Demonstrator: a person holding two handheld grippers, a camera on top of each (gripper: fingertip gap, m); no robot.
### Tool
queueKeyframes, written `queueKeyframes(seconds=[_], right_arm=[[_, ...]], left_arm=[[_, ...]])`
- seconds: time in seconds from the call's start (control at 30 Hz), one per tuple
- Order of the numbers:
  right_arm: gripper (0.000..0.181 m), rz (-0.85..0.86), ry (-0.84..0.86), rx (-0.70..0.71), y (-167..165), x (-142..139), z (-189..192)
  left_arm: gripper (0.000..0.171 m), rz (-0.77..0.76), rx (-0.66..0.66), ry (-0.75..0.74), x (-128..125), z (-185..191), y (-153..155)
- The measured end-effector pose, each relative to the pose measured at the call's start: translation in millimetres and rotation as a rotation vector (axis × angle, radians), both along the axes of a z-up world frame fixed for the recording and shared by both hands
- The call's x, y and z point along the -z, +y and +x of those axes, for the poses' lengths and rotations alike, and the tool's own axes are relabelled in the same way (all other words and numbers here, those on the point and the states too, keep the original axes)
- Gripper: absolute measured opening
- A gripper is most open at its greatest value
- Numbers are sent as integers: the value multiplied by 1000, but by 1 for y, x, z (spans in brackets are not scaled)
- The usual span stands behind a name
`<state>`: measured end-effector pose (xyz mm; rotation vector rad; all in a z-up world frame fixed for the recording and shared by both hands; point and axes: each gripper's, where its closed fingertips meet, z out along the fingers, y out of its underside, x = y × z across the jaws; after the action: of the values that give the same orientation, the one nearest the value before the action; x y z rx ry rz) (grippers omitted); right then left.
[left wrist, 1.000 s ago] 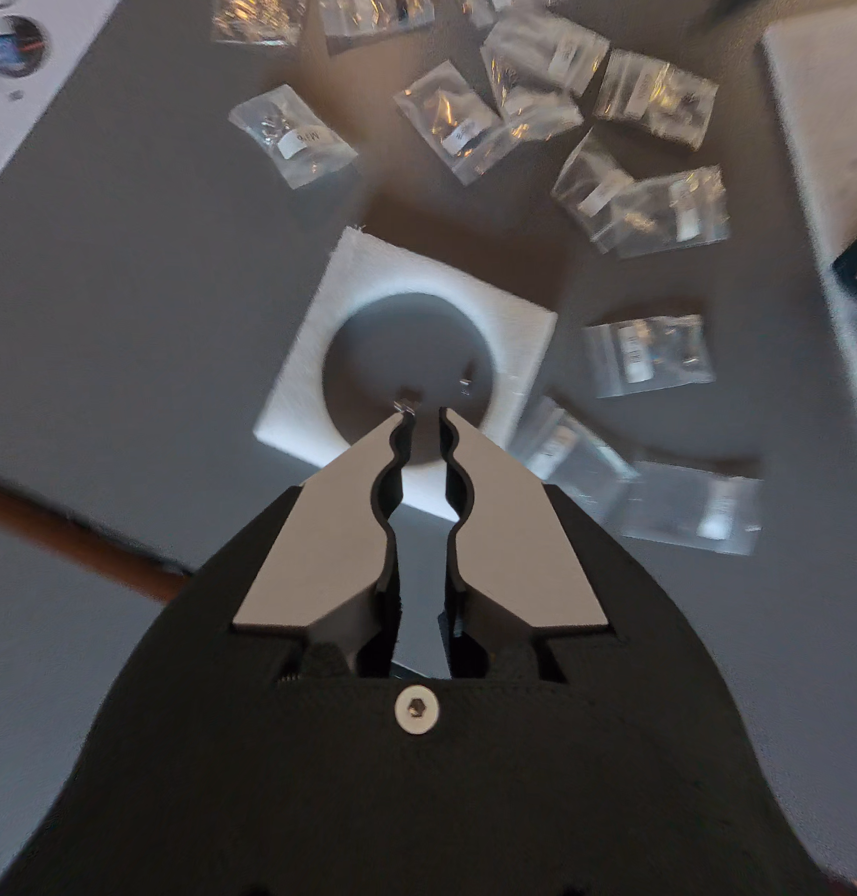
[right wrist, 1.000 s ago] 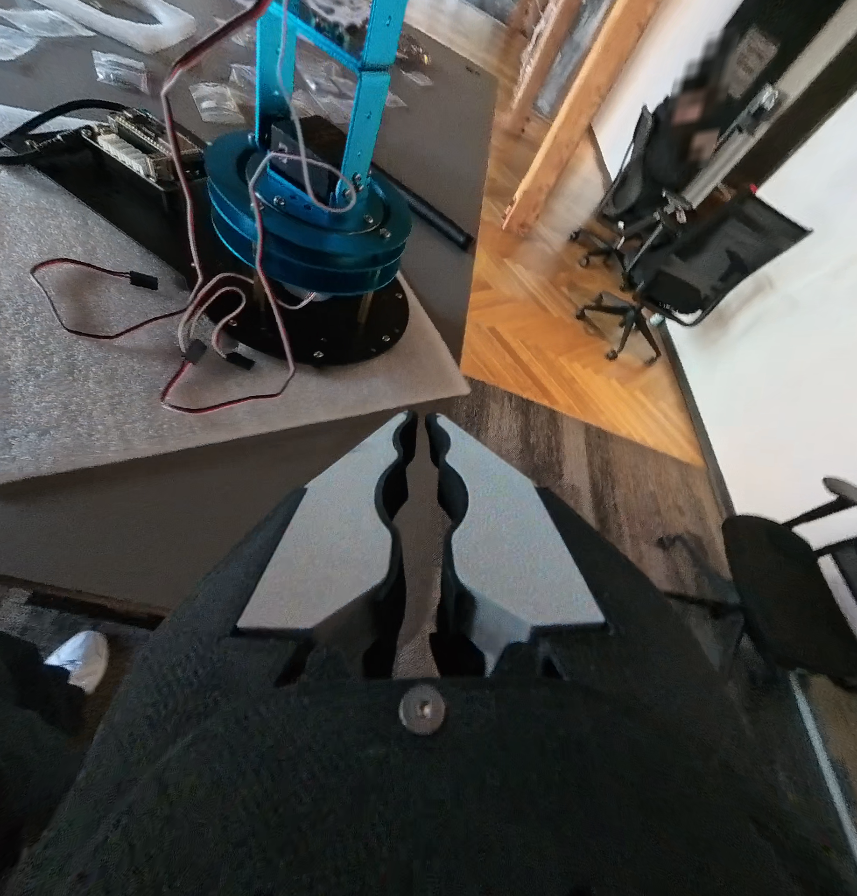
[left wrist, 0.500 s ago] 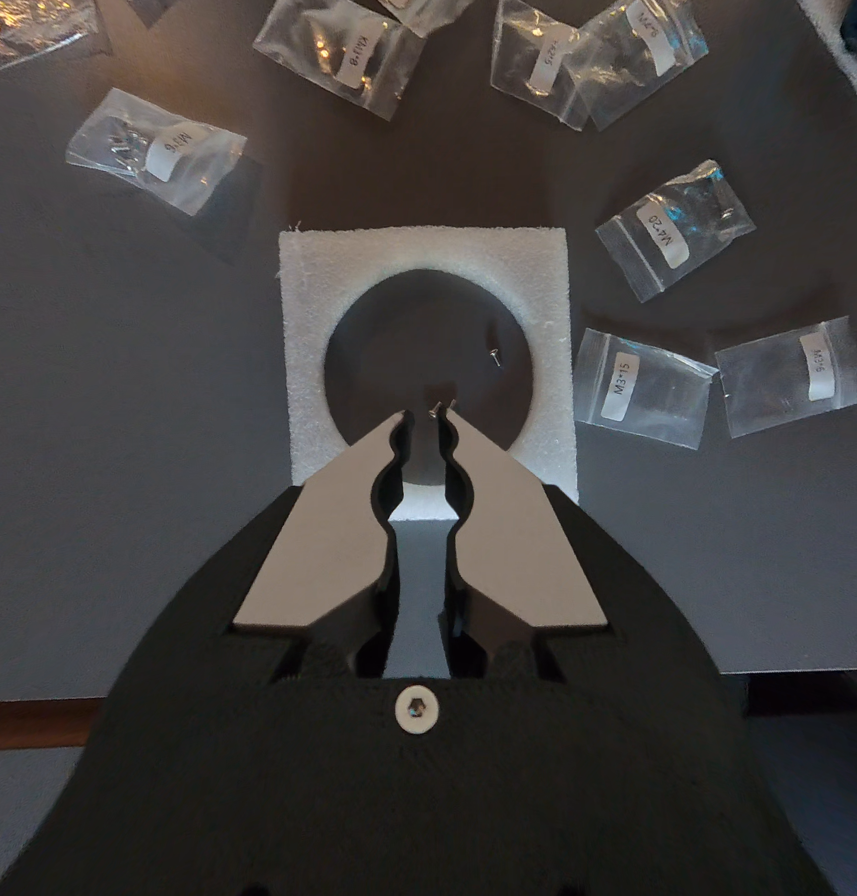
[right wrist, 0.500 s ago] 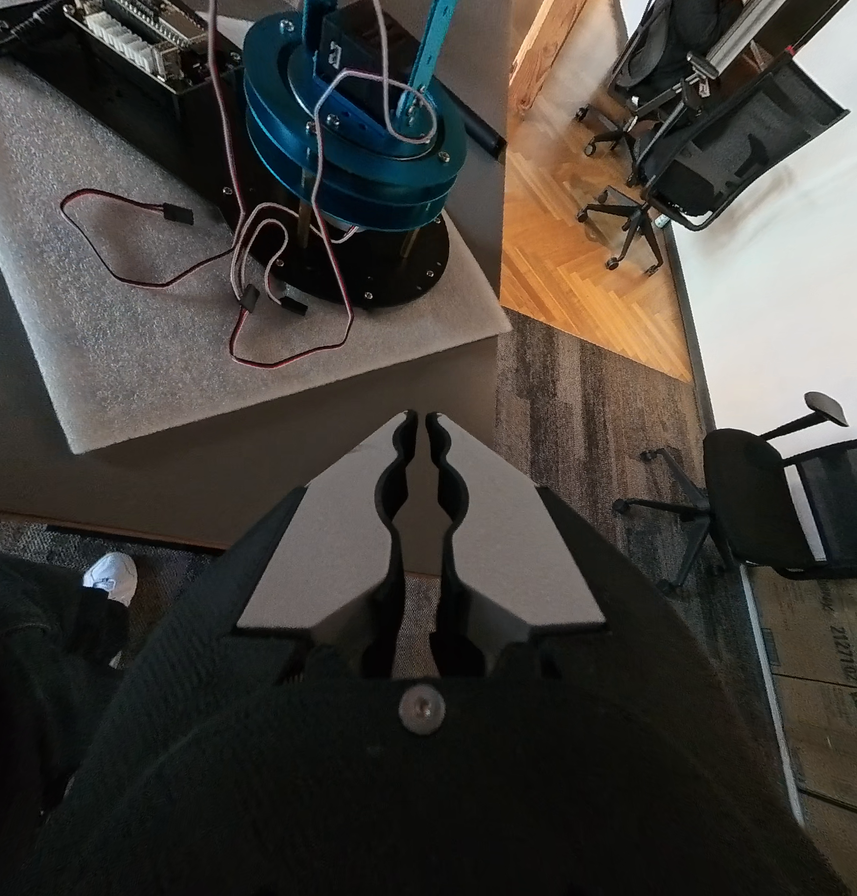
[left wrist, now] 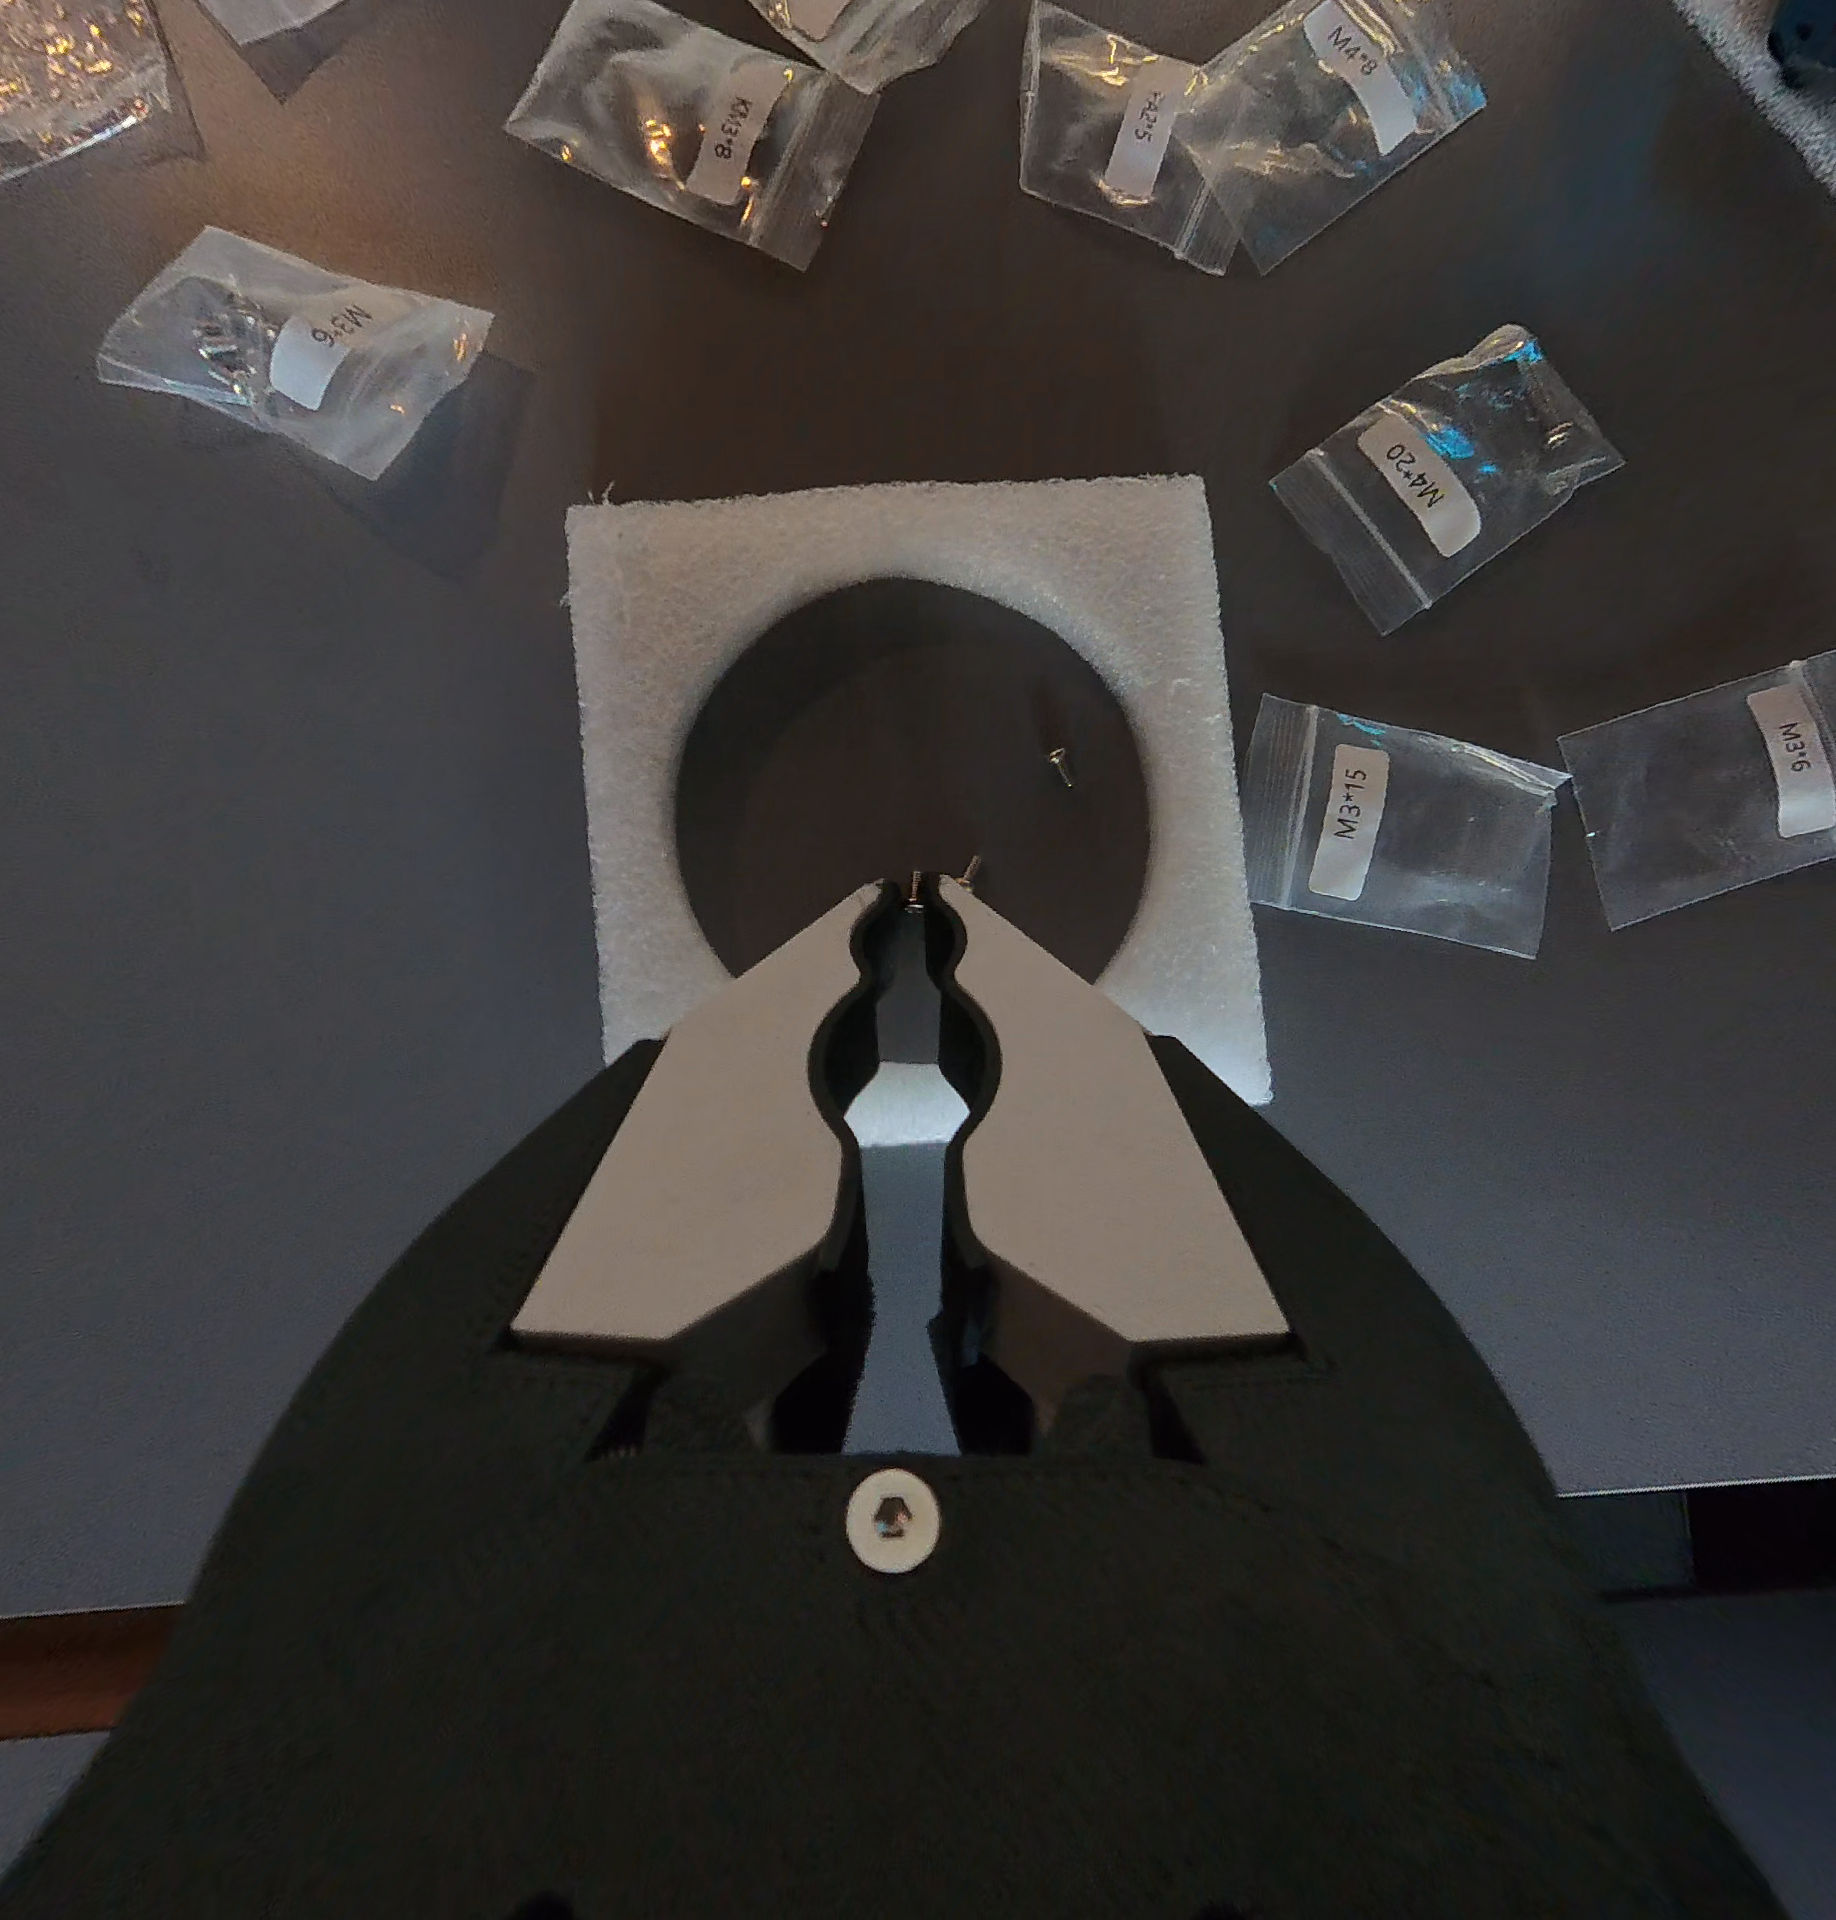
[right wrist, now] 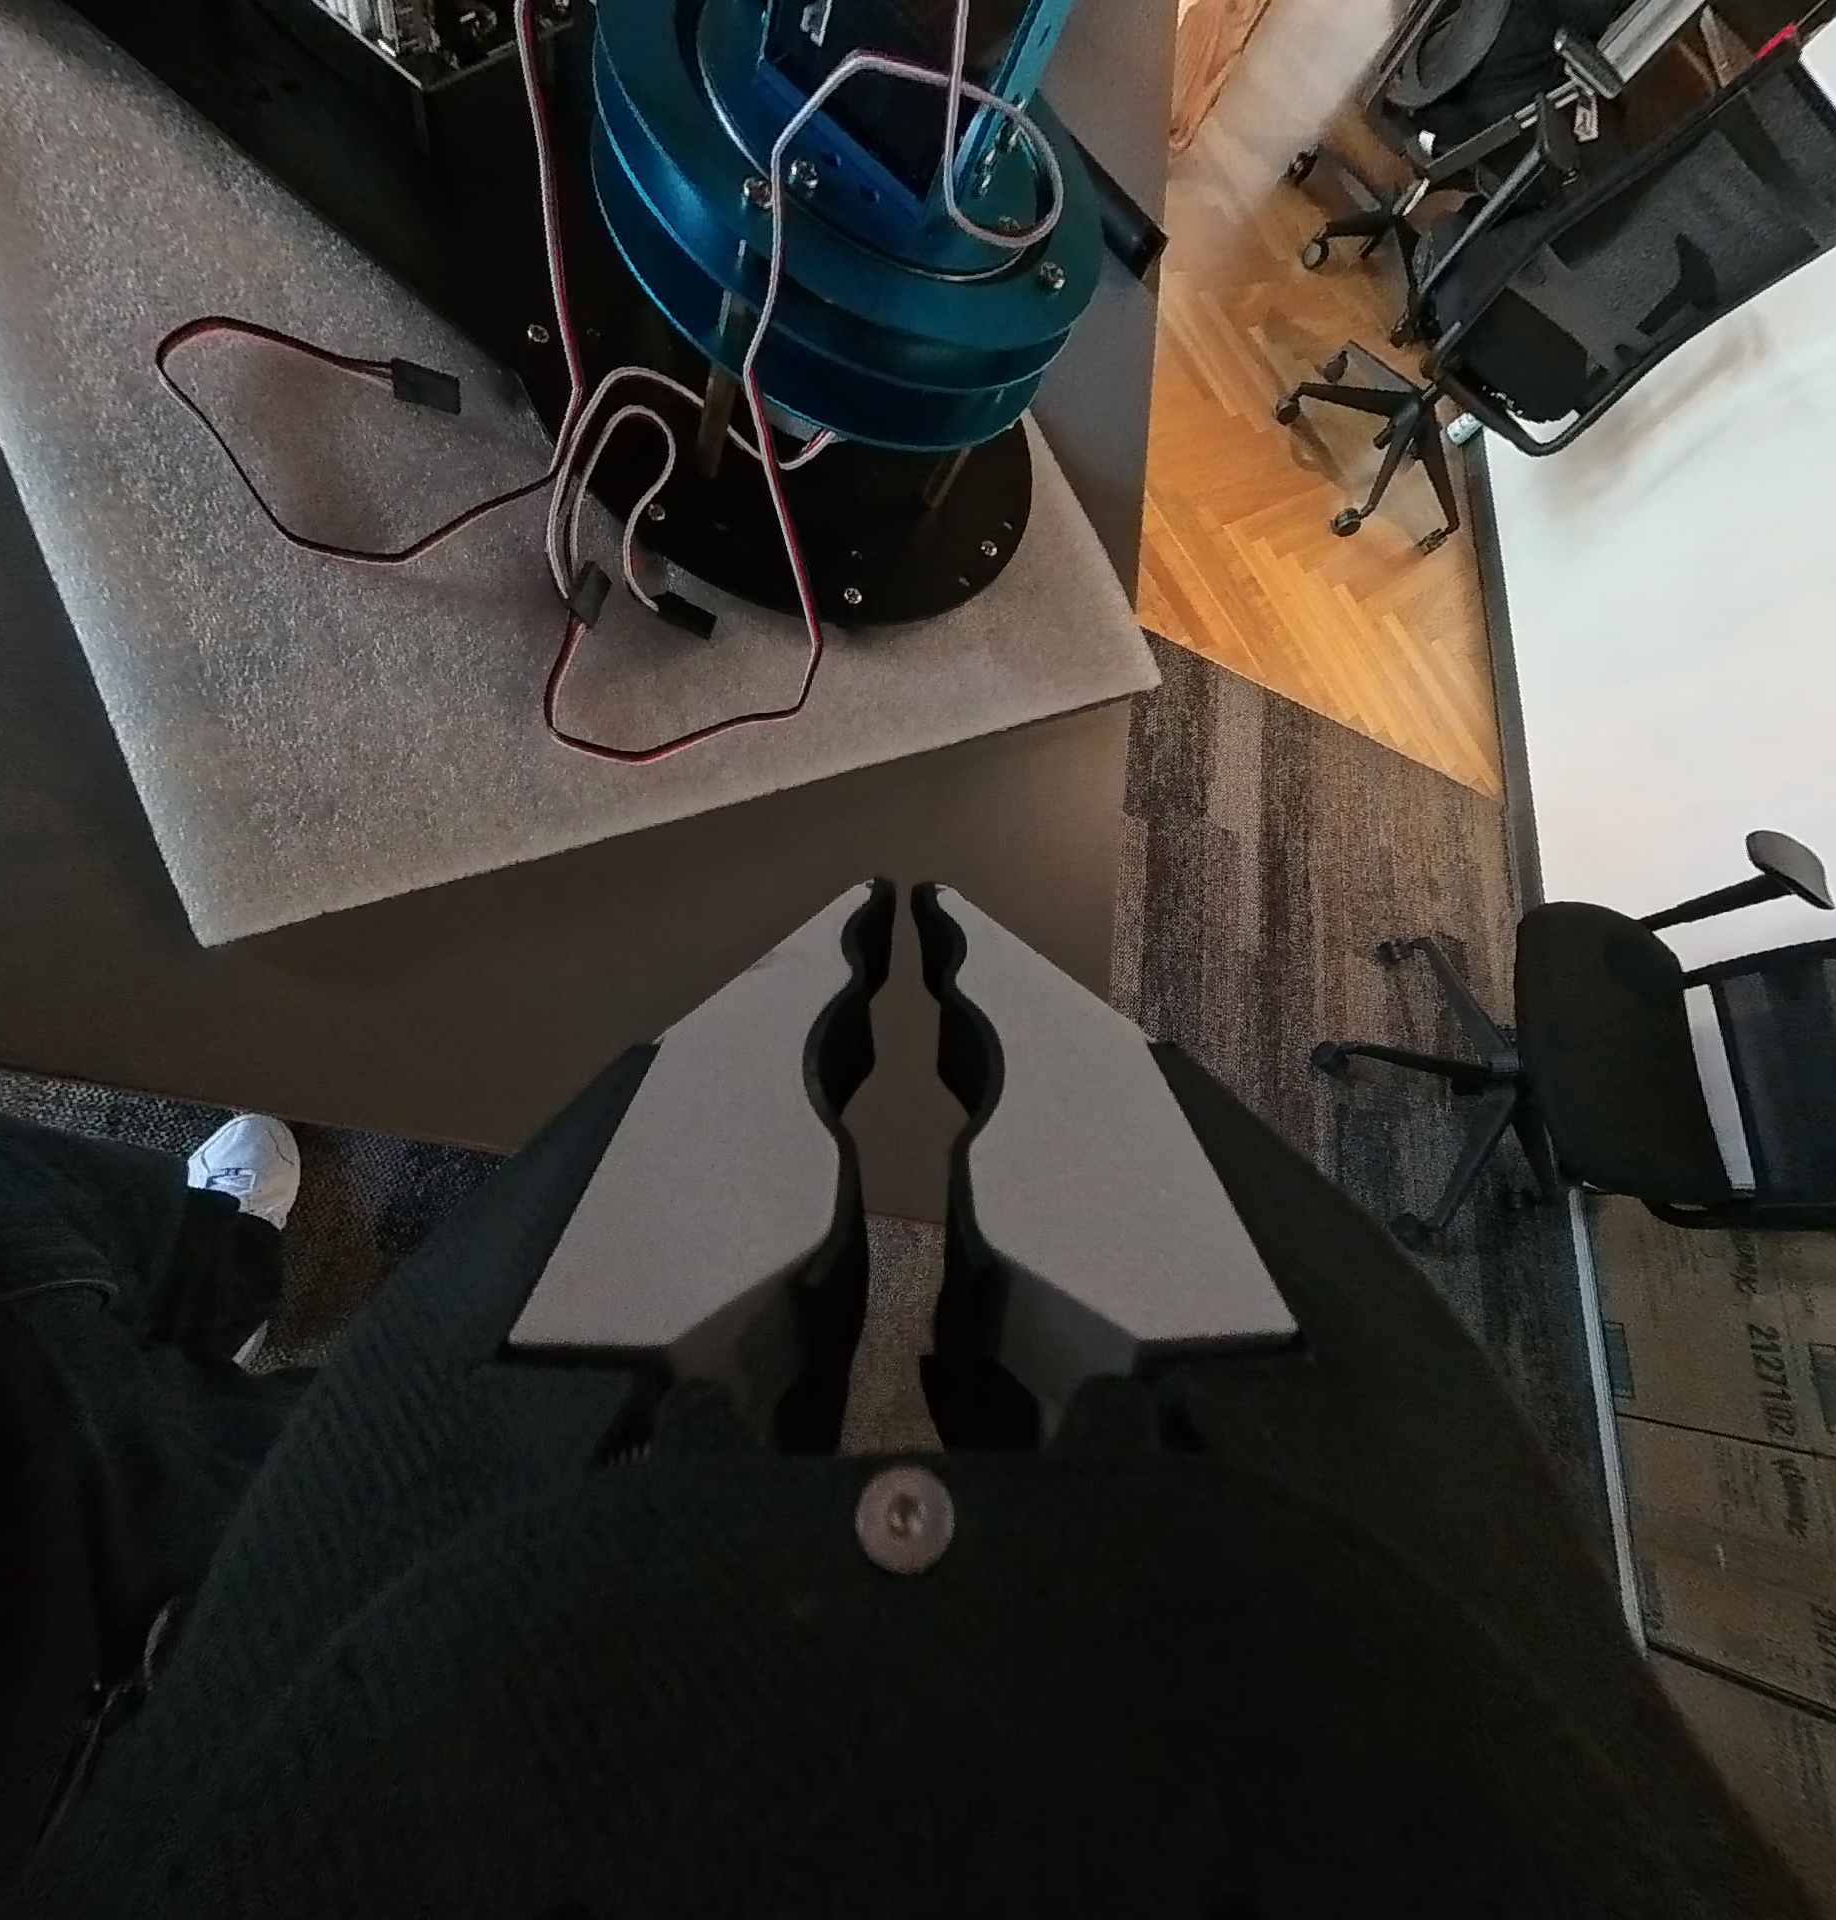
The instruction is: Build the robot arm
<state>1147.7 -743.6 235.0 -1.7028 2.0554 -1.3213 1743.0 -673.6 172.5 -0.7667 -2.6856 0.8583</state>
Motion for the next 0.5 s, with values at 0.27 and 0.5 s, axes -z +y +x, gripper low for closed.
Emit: queueKeyframes(seconds=[0.27, 0.5], right_arm=[[4, -13, -33, -13, 1, -3, 0], [4, -27, -157, -121, 19, -20, 20]], left_arm=[[1, -91, -185, 262, -49, -15, 10], [1, -58, -166, 458, -80, -151, 64]])
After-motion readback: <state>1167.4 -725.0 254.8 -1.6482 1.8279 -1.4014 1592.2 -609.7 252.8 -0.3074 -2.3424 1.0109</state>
